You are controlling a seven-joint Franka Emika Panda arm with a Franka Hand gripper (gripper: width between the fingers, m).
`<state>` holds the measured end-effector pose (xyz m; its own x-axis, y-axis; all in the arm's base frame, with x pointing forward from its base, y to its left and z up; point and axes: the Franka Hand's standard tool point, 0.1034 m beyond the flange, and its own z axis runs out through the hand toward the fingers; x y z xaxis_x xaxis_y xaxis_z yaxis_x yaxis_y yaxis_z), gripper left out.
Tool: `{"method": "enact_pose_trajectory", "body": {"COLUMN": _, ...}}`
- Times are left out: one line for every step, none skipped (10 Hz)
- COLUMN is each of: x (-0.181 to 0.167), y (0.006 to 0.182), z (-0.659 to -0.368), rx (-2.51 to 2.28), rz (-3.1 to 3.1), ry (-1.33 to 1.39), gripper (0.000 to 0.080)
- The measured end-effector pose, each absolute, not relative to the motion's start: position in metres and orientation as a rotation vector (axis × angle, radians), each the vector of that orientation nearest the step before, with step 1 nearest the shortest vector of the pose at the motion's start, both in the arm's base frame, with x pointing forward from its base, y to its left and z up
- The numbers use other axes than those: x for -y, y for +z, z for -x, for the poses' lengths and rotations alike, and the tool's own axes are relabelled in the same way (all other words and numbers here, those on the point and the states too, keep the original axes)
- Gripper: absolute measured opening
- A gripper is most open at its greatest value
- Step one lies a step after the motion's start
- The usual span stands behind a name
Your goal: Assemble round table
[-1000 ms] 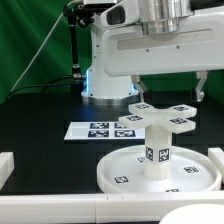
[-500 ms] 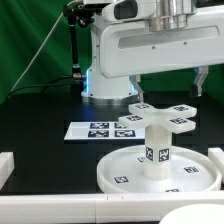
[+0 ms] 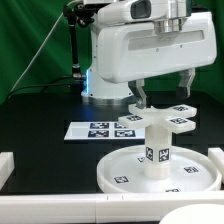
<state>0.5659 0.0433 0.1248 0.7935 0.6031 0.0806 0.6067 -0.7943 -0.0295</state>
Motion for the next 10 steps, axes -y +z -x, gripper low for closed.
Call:
{"method": "enact_pose_trajectory", "body": {"x": -0.0421, "y": 0.1240, "z": -0.5661, "rx": 1.123, "rz": 2.885, "ry": -0.099, "gripper": 0.0649}}
{"method": "enact_pose_trajectory", "body": {"x": -0.0406, "y": 0.1239, "z": -0.5661, "rx": 1.196, "rz": 2.859, "ry": -0.099, "gripper": 0.0649}}
{"method": "enact_pose_trajectory", "body": {"x": -0.0382, "y": 0.1238, "z": -0.5661, "rx": 1.305, "rz": 2.820, "ry": -0.096, "gripper": 0.0649}}
{"method": "enact_pose_trajectory", "body": {"x": -0.0367, "y": 0.1237, "z": -0.5661, "rx": 1.373, "rz": 2.792, "ry": -0.095, "gripper": 0.0649}}
{"method": "enact_pose_trajectory", "body": {"x": -0.0350, "y": 0.1229, "z": -0.5658, "rx": 1.531, "rz": 2.726, "ry": -0.087, "gripper": 0.0649}}
{"method": "enact_pose_trajectory", "body": {"x": -0.0352, "y": 0.1212, "z": -0.5646, "rx": 1.685, "rz": 2.652, "ry": -0.070, "gripper": 0.0649}}
{"method": "enact_pose_trajectory", "body": {"x": -0.0367, "y": 0.1209, "z": -0.5643, "rx": 1.714, "rz": 2.637, "ry": -0.065, "gripper": 0.0649}}
{"method": "enact_pose_trajectory", "body": {"x": -0.0383, "y": 0.1202, "z": -0.5639, "rx": 1.764, "rz": 2.613, "ry": -0.055, "gripper": 0.0649}}
{"method": "enact_pose_trajectory", "body": {"x": -0.0407, "y": 0.1179, "z": -0.5629, "rx": 1.764, "rz": 2.610, "ry": -0.050, "gripper": 0.0649}}
{"method": "enact_pose_trajectory", "body": {"x": -0.0403, "y": 0.1156, "z": -0.5621, "rx": 1.763, "rz": 2.609, "ry": -0.044, "gripper": 0.0649}}
